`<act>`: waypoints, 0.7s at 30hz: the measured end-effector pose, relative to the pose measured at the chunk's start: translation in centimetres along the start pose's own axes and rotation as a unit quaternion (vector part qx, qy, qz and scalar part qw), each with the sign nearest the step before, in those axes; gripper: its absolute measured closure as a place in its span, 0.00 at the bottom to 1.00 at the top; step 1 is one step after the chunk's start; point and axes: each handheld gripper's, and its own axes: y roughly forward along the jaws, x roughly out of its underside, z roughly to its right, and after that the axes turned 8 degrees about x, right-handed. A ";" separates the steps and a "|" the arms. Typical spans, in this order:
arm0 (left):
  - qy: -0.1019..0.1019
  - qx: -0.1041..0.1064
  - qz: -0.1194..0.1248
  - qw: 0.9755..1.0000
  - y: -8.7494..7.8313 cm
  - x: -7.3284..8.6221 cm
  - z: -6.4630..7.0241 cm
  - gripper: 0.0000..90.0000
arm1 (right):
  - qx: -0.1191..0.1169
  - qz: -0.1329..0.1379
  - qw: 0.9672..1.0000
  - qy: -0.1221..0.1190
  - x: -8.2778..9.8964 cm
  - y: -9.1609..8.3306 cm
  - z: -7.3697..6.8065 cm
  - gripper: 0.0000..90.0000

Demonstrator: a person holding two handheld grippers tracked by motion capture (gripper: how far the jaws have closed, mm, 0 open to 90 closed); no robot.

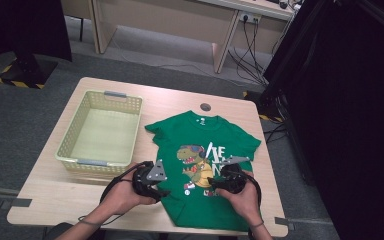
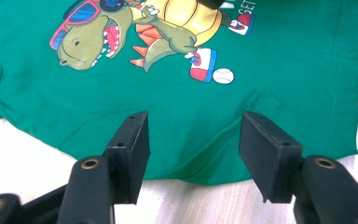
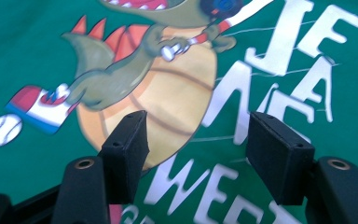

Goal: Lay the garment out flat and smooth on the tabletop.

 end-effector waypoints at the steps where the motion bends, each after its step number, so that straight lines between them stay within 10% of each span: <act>1: 0.001 0.000 0.001 1.000 0.0 0.0 0.1 0.47 | 0.003 -0.003 1.000 0.003 0.0 0.2 0.2 0.43; 21: -0.031 -0.028 0.014 0.999 0.0 1.3 0.2 0.39 | 0.050 -0.001 0.996 0.071 1.4 0.1 2.8 0.47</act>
